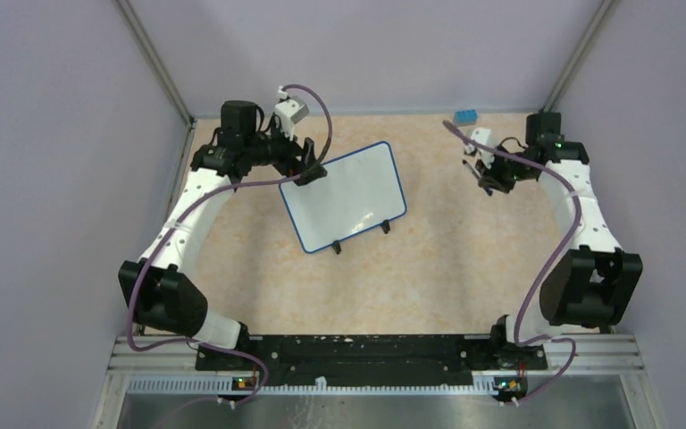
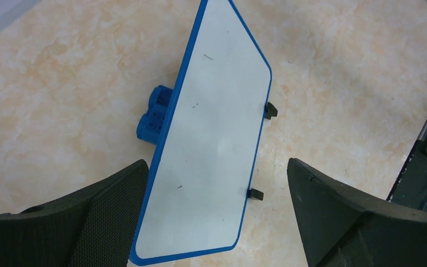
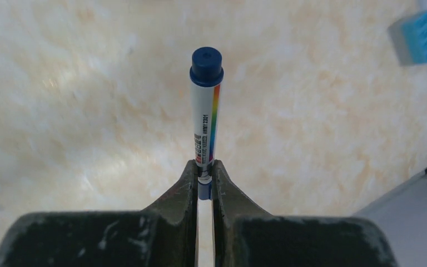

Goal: Write a sentence on the whiteboard
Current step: Pass from the right arm to the left

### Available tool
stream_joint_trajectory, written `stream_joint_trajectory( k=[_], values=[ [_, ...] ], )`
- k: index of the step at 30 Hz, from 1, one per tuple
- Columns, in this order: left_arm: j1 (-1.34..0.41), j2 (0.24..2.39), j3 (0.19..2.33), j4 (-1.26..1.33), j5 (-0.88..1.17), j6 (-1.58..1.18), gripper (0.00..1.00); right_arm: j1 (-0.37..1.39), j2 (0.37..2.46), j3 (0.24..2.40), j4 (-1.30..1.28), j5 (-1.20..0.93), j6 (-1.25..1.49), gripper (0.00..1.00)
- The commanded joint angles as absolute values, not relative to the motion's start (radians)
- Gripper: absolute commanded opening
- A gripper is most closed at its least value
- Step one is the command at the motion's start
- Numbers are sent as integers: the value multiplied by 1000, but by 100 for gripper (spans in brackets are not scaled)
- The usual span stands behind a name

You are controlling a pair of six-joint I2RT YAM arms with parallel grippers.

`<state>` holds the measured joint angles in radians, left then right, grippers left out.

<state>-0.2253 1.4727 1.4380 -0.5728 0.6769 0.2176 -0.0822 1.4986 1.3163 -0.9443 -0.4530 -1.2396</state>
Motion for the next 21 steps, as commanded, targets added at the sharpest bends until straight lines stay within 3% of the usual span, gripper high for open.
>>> stream_joint_trajectory(
  k=[1,4,7,9,13,21],
  values=[
    [-231,1432,1505,-522,782,190,99,-80,1451,1438,-952,-919,-791,0],
    [-234,1433,1492,-451,876,158,99,-80,1397,1381,-616,-1082,-312,0],
    [-247,1425,1441,-348,948,108,99,-79,1300,1208,41,-1139,255,0],
    [-262,1418,1404,-278,981,69,99,-71,1283,1149,262,-1147,480,0],
    [-299,1441,1398,-241,1004,49,99,-51,1277,1113,437,-1113,707,0],
    [-384,1502,1381,-64,1074,-144,99,60,1247,1028,487,-1070,837,0]
  ],
)
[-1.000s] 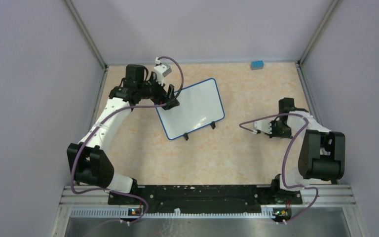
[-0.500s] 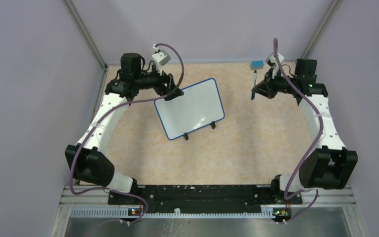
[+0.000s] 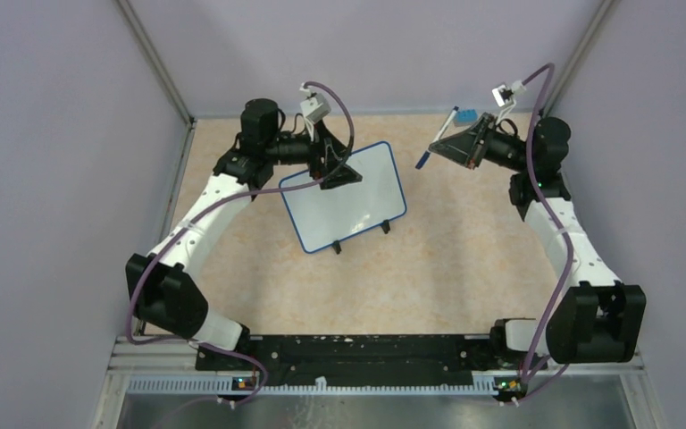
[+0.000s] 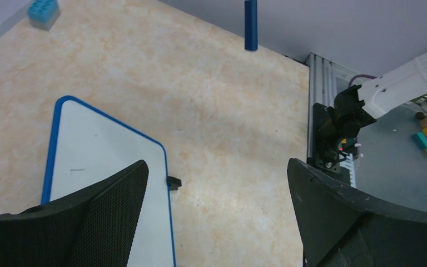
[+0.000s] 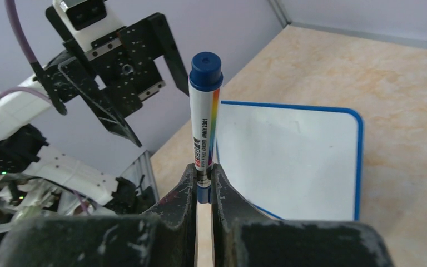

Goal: Write a sentence on the whiteboard
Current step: Pass from the right arm to the left

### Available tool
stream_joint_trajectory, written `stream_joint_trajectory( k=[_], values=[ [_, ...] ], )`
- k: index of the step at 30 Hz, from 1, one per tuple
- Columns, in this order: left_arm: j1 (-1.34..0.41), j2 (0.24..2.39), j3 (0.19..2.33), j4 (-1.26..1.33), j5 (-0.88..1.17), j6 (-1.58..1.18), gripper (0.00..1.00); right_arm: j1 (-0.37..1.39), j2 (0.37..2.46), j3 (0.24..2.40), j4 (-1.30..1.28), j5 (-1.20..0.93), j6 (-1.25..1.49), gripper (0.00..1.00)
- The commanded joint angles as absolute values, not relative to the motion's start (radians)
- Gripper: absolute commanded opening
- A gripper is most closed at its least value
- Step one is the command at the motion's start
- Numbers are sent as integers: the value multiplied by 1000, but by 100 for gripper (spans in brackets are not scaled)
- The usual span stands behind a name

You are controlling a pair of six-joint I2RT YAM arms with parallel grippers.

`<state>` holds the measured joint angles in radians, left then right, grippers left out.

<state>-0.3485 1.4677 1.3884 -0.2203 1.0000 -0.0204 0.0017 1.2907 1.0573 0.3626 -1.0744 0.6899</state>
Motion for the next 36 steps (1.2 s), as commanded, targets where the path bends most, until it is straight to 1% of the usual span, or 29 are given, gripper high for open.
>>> stream_joint_trajectory(
  k=[1,5,8,14,18,21,26,28,30,31,32,36],
  values=[
    [-400,1512,1387,-62,1079,-149,99,83,1242,1021,479,-1062,833,0],
    [-465,1540,1381,-41,1100,-168,99,160,1231,988,490,-1020,815,0],
    [-497,1552,1329,74,1134,-246,95,200,1239,977,498,-987,819,0],
    [-524,1578,1285,209,1128,-360,80,264,1256,965,493,-954,815,0],
    [-545,1598,1281,244,1109,-388,70,299,1266,964,478,-938,800,0],
    [-552,1608,1283,271,1114,-406,59,312,1270,965,458,-928,787,0],
    [-550,1606,1285,265,1101,-389,36,314,1272,966,440,-923,778,0],
    [-550,1603,1285,250,1106,-371,23,313,1270,972,415,-924,764,0],
    [-549,1598,1289,203,1107,-331,8,314,1269,986,371,-930,731,0],
    [-549,1595,1294,168,1105,-298,2,314,1270,996,344,-936,710,3],
    [-546,1591,1300,119,1102,-256,0,313,1270,1009,305,-940,685,10],
    [-539,1563,1321,-111,1087,-32,0,310,1268,1083,71,-955,467,53]
  ],
)
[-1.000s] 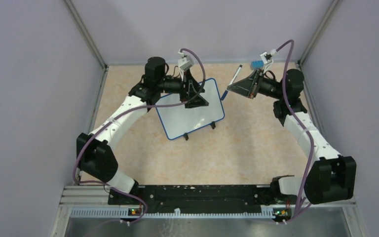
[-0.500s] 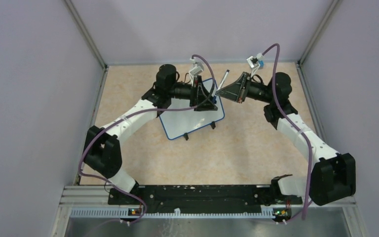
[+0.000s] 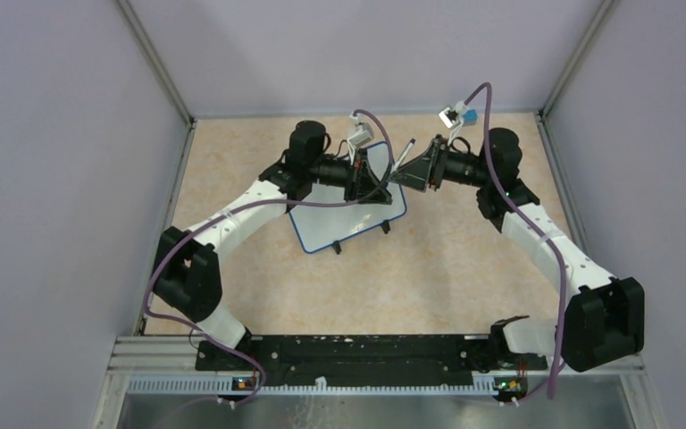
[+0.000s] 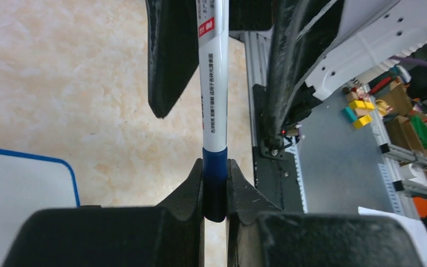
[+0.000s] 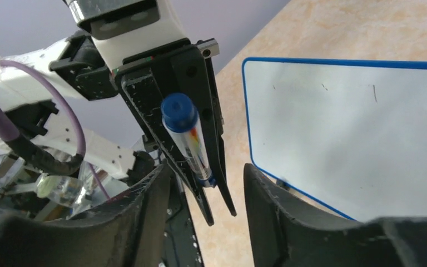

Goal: Write a sentence on the whiteboard
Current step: Pass from the right arm to the left, then open the pen cap from the whiteboard marker.

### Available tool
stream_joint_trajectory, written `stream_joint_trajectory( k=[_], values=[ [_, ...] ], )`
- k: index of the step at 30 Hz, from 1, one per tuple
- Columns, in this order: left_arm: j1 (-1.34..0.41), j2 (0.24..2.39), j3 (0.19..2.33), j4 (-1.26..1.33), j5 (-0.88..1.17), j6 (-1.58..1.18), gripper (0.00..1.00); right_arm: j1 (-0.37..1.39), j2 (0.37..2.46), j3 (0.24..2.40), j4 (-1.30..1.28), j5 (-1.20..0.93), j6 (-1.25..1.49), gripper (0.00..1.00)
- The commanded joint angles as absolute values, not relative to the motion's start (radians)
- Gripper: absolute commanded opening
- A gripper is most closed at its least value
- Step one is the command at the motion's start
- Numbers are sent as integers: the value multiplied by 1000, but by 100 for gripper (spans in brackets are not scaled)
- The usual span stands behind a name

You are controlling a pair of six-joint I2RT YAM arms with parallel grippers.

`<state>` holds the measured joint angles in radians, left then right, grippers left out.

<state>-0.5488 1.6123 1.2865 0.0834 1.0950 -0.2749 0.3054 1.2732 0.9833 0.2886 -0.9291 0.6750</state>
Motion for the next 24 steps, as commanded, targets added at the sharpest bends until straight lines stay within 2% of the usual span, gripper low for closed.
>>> stream_joint_trajectory(
  k=[1,5,7,9,11,14,16,21,24],
  values=[
    [-541,1553,1331,-186,1075,68,0,310,1264,1105,0,-948,409,59],
    [-539,1520,1351,-396,1002,291,0,295,1247,1159,-217,-927,264,75],
    [-539,1508,1358,-486,977,387,0,257,1249,1149,-219,-987,312,83],
    [-539,1504,1366,-544,960,459,0,212,1266,1124,-165,-1092,360,87],
    [-540,1502,1381,-596,942,524,0,186,1293,1114,-129,-1203,402,87],
    [-540,1492,1393,-649,930,594,0,188,1304,1112,-132,-1293,386,79],
    [-543,1497,1409,-687,913,634,0,201,1285,1112,-148,-1257,380,75],
    [-545,1521,1452,-765,877,673,0,275,1298,1245,-508,-1111,124,71],
    [-556,1521,1448,-764,854,672,0,311,1303,1262,-568,-1054,90,67]
  ],
)
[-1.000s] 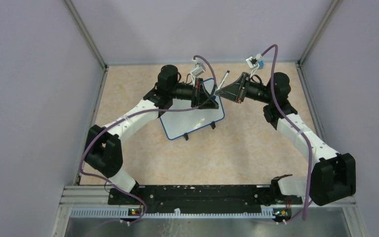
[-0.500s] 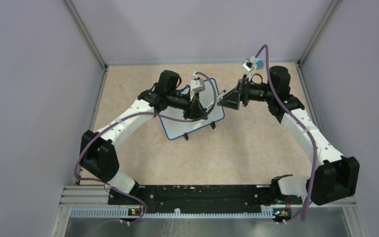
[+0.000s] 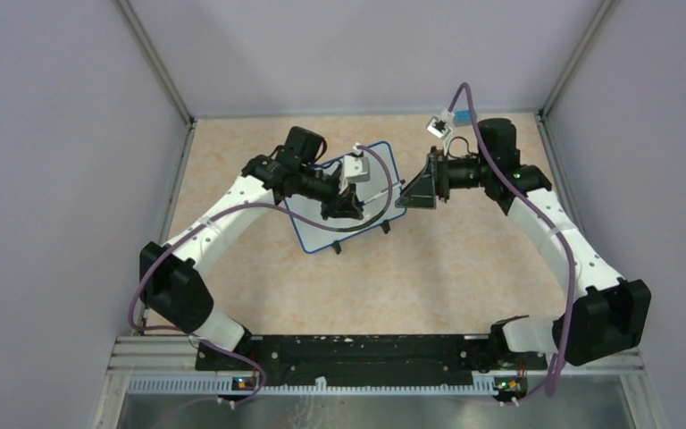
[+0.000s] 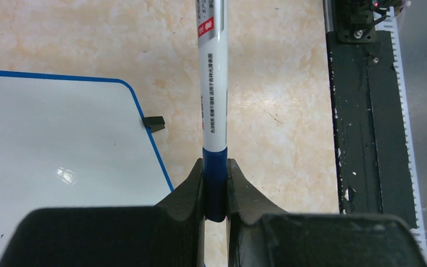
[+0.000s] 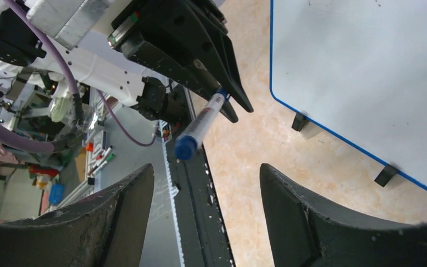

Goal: Write a sentence on the whiteboard
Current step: Open the pen cap from the whiteboard marker.

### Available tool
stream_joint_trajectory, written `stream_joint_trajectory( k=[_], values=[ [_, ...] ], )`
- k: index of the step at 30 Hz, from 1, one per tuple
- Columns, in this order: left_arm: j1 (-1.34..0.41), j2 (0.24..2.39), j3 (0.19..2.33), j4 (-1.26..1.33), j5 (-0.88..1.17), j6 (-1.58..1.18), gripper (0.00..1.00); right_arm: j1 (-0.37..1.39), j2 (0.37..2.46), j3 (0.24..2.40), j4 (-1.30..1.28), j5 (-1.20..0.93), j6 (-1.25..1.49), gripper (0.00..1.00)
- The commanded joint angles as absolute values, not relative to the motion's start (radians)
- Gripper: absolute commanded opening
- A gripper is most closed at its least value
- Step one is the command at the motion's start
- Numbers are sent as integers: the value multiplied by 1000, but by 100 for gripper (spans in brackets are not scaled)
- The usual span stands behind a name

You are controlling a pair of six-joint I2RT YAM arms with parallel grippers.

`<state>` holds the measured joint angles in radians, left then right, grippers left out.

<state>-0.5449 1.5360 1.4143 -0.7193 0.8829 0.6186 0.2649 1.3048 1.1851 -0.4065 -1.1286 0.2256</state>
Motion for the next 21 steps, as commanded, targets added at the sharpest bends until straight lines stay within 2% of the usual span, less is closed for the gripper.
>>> stream_joint_trajectory(
  k=[1,6,10,21],
  values=[
    [-560,1521,1448,-767,852,675,0,320,1305,1262,-570,-1042,94,67],
    [-592,1522,1457,-787,825,697,0,353,1308,1272,-555,-985,115,61],
    [-626,1525,1468,-794,789,707,0,388,1321,1286,-558,-917,133,52],
    [-684,1552,1500,-846,709,764,0,426,1342,1276,-574,-891,156,37]
  ],
)
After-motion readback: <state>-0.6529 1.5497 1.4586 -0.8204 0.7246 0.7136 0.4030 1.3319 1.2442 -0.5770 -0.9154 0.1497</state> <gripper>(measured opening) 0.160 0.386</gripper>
